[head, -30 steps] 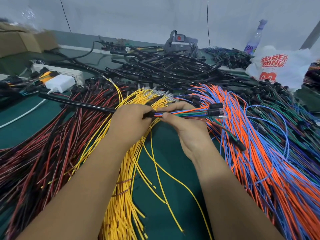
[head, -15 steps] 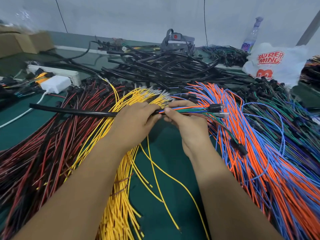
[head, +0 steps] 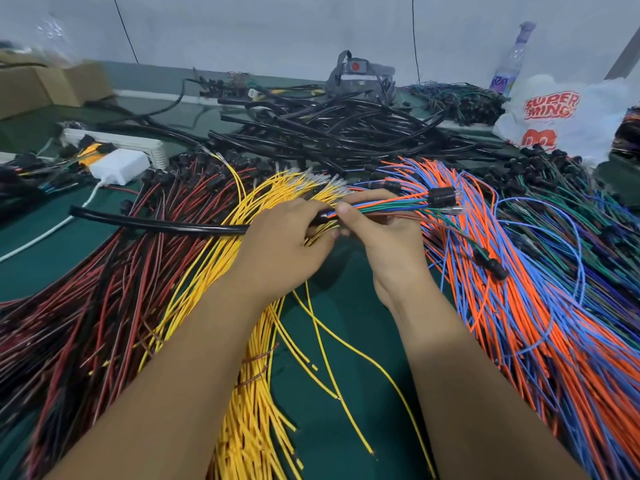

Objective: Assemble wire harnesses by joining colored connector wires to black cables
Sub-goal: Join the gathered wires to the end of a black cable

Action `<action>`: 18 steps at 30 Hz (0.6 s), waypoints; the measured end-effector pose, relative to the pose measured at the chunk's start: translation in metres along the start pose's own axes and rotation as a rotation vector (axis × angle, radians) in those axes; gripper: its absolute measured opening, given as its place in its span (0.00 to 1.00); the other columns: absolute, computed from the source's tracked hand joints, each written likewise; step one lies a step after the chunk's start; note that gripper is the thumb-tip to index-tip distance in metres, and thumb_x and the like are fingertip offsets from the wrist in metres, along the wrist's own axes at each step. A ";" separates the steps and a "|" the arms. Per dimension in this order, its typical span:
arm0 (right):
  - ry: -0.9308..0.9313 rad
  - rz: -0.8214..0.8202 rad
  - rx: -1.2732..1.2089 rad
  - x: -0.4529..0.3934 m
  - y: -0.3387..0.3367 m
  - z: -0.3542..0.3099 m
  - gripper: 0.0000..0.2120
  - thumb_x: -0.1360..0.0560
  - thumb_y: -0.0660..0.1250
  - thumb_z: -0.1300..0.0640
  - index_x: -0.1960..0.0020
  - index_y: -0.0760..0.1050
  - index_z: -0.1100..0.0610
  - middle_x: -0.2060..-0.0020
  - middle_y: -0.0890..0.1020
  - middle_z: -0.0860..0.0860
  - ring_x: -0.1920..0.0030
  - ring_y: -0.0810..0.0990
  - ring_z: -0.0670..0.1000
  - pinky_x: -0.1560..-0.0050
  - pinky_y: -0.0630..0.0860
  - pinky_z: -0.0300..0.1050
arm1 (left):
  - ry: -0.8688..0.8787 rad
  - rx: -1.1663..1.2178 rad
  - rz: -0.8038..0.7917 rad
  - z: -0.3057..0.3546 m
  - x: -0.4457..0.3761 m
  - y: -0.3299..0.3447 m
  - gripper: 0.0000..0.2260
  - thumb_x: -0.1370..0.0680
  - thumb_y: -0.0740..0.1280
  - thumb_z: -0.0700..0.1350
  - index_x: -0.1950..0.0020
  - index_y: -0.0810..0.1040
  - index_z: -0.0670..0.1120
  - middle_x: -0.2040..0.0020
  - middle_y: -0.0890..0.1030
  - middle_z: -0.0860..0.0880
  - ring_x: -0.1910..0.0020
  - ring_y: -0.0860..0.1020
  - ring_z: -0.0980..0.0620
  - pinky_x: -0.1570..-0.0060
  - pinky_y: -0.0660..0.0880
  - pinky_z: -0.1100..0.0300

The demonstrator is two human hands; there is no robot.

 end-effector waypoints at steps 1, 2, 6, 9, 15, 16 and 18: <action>0.013 0.022 0.032 0.000 -0.001 0.001 0.07 0.26 0.71 0.66 0.57 0.80 0.55 0.61 0.83 0.53 0.61 0.81 0.49 0.63 0.76 0.38 | 0.003 0.035 0.018 0.000 0.000 0.000 0.13 0.24 0.63 0.51 0.41 0.77 0.51 0.54 0.78 0.53 0.54 0.75 0.52 0.54 0.73 0.51; 0.028 0.043 0.053 0.000 -0.001 0.003 0.06 0.26 0.71 0.65 0.57 0.80 0.55 0.63 0.83 0.52 0.62 0.81 0.48 0.64 0.76 0.38 | -0.005 0.070 0.042 0.000 0.001 -0.001 0.14 0.24 0.65 0.48 0.38 0.75 0.51 0.52 0.78 0.54 0.52 0.76 0.52 0.51 0.74 0.51; 0.095 0.092 0.022 -0.001 -0.004 0.004 0.06 0.25 0.70 0.64 0.60 0.80 0.56 0.71 0.82 0.51 0.72 0.78 0.45 0.70 0.73 0.36 | -0.002 -0.003 0.125 -0.004 0.000 -0.004 0.12 0.23 0.68 0.45 0.40 0.76 0.52 0.51 0.79 0.55 0.49 0.77 0.52 0.50 0.74 0.53; 0.148 0.124 -0.017 0.000 -0.006 0.003 0.08 0.24 0.70 0.60 0.63 0.79 0.57 0.74 0.80 0.50 0.75 0.76 0.45 0.73 0.72 0.35 | 0.050 -0.114 0.086 -0.002 0.000 -0.004 0.07 0.22 0.65 0.49 0.45 0.79 0.52 0.54 0.81 0.53 0.53 0.77 0.49 0.55 0.75 0.49; 0.157 0.115 0.011 -0.001 -0.004 0.004 0.12 0.24 0.70 0.58 0.66 0.77 0.56 0.77 0.77 0.49 0.76 0.74 0.45 0.75 0.70 0.36 | -0.020 -0.115 0.031 0.000 0.004 -0.005 0.09 0.21 0.62 0.55 0.45 0.79 0.55 0.58 0.81 0.54 0.58 0.76 0.50 0.62 0.74 0.53; 0.158 0.112 0.001 -0.001 -0.004 0.005 0.13 0.24 0.70 0.58 0.68 0.76 0.56 0.77 0.77 0.49 0.76 0.74 0.45 0.76 0.69 0.36 | -0.015 -0.124 0.045 0.001 0.004 -0.006 0.09 0.21 0.62 0.55 0.46 0.79 0.55 0.59 0.81 0.53 0.59 0.76 0.50 0.63 0.73 0.53; 0.151 0.103 0.002 -0.002 -0.004 0.006 0.15 0.24 0.70 0.57 0.69 0.76 0.55 0.78 0.76 0.49 0.77 0.73 0.46 0.76 0.69 0.37 | -0.002 -0.149 0.066 0.002 0.003 -0.007 0.09 0.21 0.62 0.55 0.47 0.79 0.54 0.60 0.81 0.53 0.60 0.76 0.50 0.65 0.72 0.54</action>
Point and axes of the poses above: each hand's wrist, its own x-axis away from the middle knuckle, its own y-axis out of the palm, z = x × y, the point moved 4 cm from there along -x, towards the middle knuckle
